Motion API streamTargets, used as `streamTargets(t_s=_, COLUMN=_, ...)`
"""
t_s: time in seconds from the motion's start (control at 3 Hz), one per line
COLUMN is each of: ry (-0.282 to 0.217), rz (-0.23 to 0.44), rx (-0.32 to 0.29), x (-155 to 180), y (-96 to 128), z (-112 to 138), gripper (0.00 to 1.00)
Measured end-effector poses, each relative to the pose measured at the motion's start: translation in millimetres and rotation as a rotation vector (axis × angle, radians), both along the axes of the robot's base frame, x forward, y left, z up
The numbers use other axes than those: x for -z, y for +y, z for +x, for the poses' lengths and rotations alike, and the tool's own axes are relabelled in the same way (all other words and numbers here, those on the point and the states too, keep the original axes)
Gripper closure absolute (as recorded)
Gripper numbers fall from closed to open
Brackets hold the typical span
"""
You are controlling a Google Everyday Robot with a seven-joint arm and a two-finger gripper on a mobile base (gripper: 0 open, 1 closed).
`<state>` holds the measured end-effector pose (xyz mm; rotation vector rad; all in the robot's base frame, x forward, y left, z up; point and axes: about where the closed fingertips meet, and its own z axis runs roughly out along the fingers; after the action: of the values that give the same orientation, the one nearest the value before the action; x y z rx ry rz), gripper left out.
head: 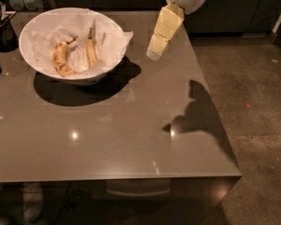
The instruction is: Pick banana from white bowl
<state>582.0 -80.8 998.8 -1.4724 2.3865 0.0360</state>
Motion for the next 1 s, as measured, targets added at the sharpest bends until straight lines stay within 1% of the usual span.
streamTargets(t_s=0.33, ry=-0.002, rz=0.077, rx=-0.023, x=0.7, y=12.7, z=2.3, gripper=0.0)
streamTargets(t_s=0.67, ry=0.009, rz=0.081, rx=-0.095, x=0.4, y=47.2, z=3.7, gripper=0.0)
streamTargets(t_s=1.0, ry=0.019, rz=0.038, rx=-0.18, x=3.8, y=92.3, z=8.8, gripper=0.0)
